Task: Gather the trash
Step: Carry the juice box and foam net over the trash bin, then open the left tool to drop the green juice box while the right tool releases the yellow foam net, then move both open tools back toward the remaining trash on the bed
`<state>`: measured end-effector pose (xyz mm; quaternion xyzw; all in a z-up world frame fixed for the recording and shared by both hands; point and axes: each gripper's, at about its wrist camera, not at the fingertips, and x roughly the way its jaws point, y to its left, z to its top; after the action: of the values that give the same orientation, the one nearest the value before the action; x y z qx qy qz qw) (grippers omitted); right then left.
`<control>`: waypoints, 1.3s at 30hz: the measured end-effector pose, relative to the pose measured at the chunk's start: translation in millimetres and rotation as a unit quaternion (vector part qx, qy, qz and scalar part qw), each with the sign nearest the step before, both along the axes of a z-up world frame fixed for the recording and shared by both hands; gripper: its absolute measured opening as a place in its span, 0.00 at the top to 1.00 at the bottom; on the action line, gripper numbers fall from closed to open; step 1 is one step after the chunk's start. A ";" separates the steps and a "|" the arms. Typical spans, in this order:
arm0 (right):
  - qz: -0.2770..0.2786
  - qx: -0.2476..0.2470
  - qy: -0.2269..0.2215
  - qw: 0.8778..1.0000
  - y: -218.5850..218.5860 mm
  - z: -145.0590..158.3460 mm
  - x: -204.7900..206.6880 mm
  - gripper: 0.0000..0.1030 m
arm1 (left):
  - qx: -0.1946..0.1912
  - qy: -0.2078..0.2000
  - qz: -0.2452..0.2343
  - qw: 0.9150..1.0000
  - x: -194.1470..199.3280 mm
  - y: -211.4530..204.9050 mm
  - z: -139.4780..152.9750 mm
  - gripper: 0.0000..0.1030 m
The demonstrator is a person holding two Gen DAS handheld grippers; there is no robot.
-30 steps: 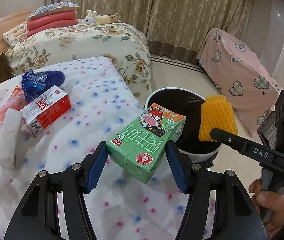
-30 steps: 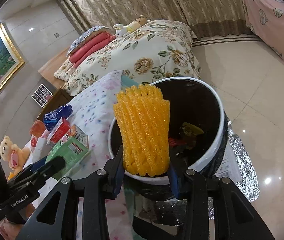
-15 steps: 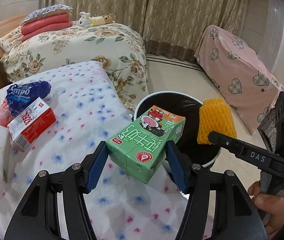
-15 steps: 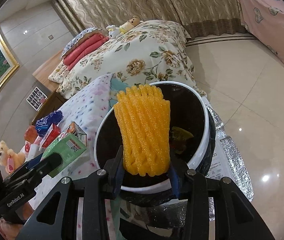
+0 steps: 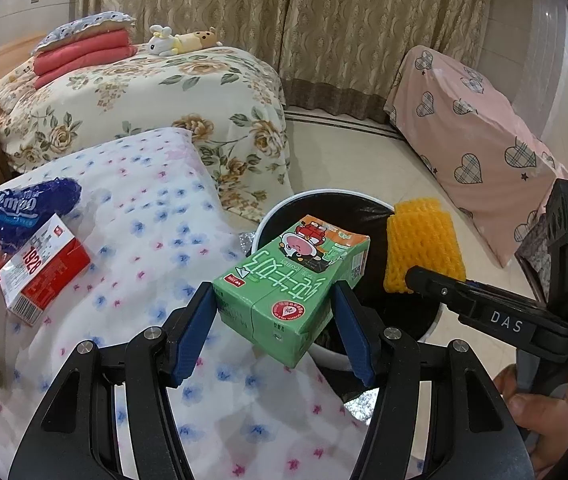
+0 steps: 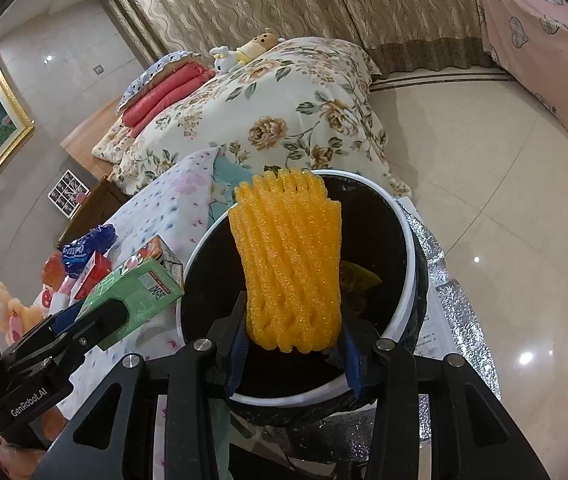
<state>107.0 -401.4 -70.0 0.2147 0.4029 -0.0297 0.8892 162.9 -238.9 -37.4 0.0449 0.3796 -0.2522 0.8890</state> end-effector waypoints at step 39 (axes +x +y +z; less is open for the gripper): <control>0.013 0.009 -0.003 1.000 30.1 4.9 -8.1 0.25 | -0.025 0.030 0.066 0.997 -37.7 75.1 -15.7 0.31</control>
<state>98.9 -371.3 -65.1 0.2179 0.4034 -0.0135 0.8886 125.1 -163.9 -53.1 -0.0096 0.4016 -0.2037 0.8928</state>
